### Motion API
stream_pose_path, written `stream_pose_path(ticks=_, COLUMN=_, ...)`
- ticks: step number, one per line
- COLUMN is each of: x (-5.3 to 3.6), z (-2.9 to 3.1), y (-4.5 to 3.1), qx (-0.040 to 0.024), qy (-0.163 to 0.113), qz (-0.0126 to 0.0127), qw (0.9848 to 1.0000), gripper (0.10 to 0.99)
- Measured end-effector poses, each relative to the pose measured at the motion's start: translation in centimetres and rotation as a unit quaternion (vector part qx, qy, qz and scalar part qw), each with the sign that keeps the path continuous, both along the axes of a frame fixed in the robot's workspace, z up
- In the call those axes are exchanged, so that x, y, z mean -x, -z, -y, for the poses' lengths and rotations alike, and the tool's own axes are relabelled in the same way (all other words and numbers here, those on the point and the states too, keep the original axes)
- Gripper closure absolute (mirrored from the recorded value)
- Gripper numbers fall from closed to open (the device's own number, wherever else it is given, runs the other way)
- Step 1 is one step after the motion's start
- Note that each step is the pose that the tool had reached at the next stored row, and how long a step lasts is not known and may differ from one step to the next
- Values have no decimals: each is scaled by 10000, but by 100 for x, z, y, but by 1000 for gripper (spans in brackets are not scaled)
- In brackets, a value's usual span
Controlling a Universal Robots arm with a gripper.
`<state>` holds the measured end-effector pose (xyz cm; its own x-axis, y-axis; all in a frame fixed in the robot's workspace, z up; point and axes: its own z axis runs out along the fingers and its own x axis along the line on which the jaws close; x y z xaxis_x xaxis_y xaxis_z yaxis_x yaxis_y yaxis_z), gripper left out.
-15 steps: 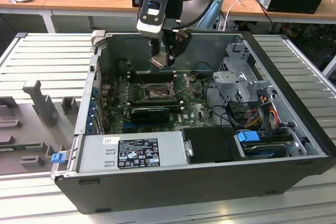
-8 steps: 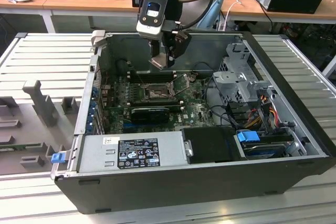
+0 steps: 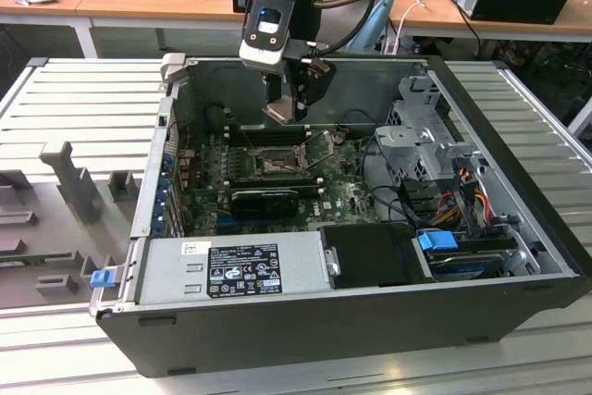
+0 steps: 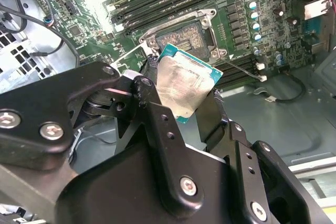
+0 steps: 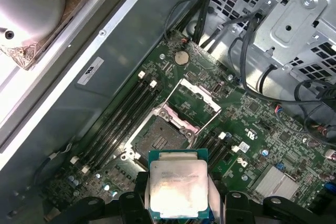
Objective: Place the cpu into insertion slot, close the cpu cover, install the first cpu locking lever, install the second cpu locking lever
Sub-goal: 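Place the cpu into insertion slot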
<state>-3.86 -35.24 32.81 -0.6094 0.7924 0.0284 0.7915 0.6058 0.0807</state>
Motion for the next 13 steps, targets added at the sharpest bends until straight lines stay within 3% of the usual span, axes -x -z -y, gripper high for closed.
stream_pose_path(ticks=13, x=0, z=0, y=78, qx=0, qy=125, qz=-2, qw=9999, gripper=553)
